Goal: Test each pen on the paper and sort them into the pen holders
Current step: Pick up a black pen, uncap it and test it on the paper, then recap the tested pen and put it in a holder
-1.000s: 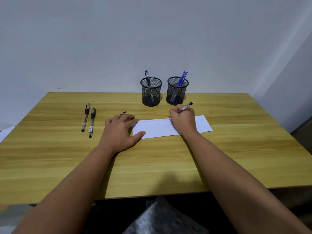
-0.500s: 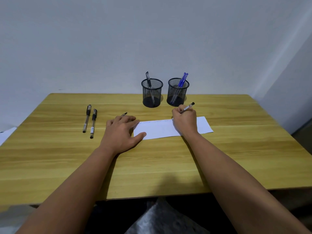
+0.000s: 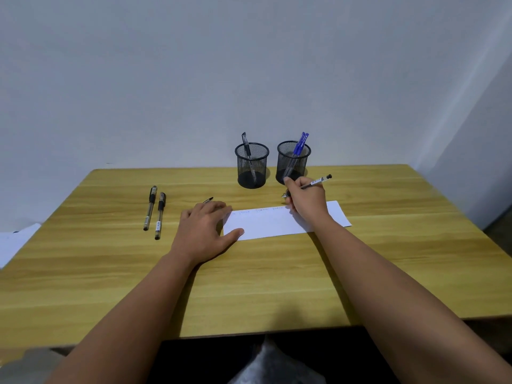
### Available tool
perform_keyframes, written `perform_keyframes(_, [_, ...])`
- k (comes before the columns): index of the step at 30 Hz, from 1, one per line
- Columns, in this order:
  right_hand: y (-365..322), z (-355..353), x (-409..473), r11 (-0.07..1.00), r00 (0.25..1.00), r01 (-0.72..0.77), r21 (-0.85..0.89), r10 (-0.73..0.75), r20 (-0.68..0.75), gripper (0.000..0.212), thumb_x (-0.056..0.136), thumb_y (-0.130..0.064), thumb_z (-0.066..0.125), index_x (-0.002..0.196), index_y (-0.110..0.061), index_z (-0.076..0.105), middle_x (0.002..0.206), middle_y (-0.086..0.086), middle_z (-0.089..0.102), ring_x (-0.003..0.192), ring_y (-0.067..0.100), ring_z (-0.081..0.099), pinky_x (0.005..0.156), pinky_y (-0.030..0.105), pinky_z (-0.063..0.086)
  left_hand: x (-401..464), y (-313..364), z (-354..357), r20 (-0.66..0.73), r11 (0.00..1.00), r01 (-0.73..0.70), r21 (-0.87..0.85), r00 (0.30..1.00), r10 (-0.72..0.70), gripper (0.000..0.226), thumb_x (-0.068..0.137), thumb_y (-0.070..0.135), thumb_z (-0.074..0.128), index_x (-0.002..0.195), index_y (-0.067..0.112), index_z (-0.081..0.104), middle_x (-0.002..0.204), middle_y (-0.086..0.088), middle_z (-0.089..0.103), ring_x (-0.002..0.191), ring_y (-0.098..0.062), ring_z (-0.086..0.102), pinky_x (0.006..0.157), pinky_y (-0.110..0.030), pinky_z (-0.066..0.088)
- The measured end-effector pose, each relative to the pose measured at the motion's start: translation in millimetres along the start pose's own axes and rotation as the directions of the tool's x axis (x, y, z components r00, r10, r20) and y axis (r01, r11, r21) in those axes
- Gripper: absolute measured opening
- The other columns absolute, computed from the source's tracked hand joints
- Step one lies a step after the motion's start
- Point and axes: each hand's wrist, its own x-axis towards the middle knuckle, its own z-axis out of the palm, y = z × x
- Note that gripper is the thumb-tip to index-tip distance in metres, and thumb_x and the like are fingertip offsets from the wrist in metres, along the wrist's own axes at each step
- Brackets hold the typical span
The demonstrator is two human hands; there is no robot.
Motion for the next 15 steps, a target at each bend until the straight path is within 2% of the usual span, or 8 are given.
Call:
perform_keyframes(2, [-9.6,-0.1,-2.3,0.997,0.999,0.039,0.062,-0.038,-0.017,0.028,0.103,-0.025,0.072,0.085,-0.006,0.061,0.063,0.009,0.054,0.043,0.004,0.052,0.046,0.019,0.044,0.6,2.1,-2.7,-0.048,0.999,0.000,-0.032,0.999,-0.002,0.067,0.084,0.074,0.051,0.137,0.033,0.060,0.141,0.011,0.054,0.132,-0.016,0.044,0.100,-0.044,0.036])
perform_keyframes(6, [-20.9,2.4,-4.5,0.990,0.990,0.135,0.032,-0.133,-0.036,0.036,0.099,-0.026,0.077,0.078,-0.004,0.057,0.057,-0.002,0.046,0.043,-0.002,0.041,0.048,0.011,0.036,12.1,-6.1,-8.9,-0.191,0.996,0.066,-0.062,0.979,-0.077,0.050,0.091,0.056,0.052,0.129,0.026,0.067,0.127,0.004,0.061,0.119,-0.023,0.053,0.093,-0.045,0.043])
perform_keyframes(8, [-24.9,5.5,-8.6,0.992,0.994,0.111,0.067,-0.112,0.009,0.035,0.097,-0.023,0.080,0.078,-0.003,0.058,0.052,-0.007,0.050,0.041,-0.003,0.043,0.047,0.011,0.040,22.8,-14.7,-12.4,-0.156,0.987,0.161,-0.004,0.975,-0.160,0.045,0.093,0.045,0.054,0.130,0.022,0.067,0.126,-0.001,0.062,0.118,-0.029,0.054,0.094,-0.048,0.042])
perform_keyframes(10, [-30.4,8.6,-13.3,0.992,0.996,0.056,0.113,-0.064,0.070,0.028,0.097,-0.023,0.080,0.084,-0.002,0.066,0.059,-0.002,0.063,0.041,0.001,0.050,0.044,0.017,0.045,32.9,-20.6,-15.5,-0.063,0.964,0.256,0.074,0.966,-0.252,0.040,0.096,0.039,0.057,0.130,0.021,0.067,0.130,-0.005,0.061,0.121,-0.033,0.053,0.099,-0.051,0.039])
perform_keyframes(13, [-34.5,10.9,-14.5,0.988,0.985,-0.037,0.151,0.011,0.172,0.025,0.103,-0.022,0.070,0.103,0.001,0.078,0.079,0.011,0.077,0.048,0.013,0.062,0.046,0.024,0.053,41.3,-25.9,-16.2,0.009,0.950,0.274,0.151,0.960,-0.278,0.031,0.099,0.038,0.055,0.120,0.022,0.072,0.127,-0.006,0.062,0.118,-0.033,0.054,0.102,-0.053,0.038])
perform_keyframes(15, [-31.7,11.3,-13.5,0.986,0.976,-0.068,0.155,0.034,0.217,0.019,0.104,-0.016,0.067,0.107,-0.001,0.078,0.083,0.011,0.079,0.052,0.016,0.065,0.047,0.026,0.056,44.1,-28.9,-15.8,-0.005,0.955,0.266,0.133,0.964,-0.268,0.029,0.100,0.034,0.056,0.118,0.021,0.074,0.122,-0.006,0.063,0.114,-0.033,0.056,0.094,-0.050,0.043])
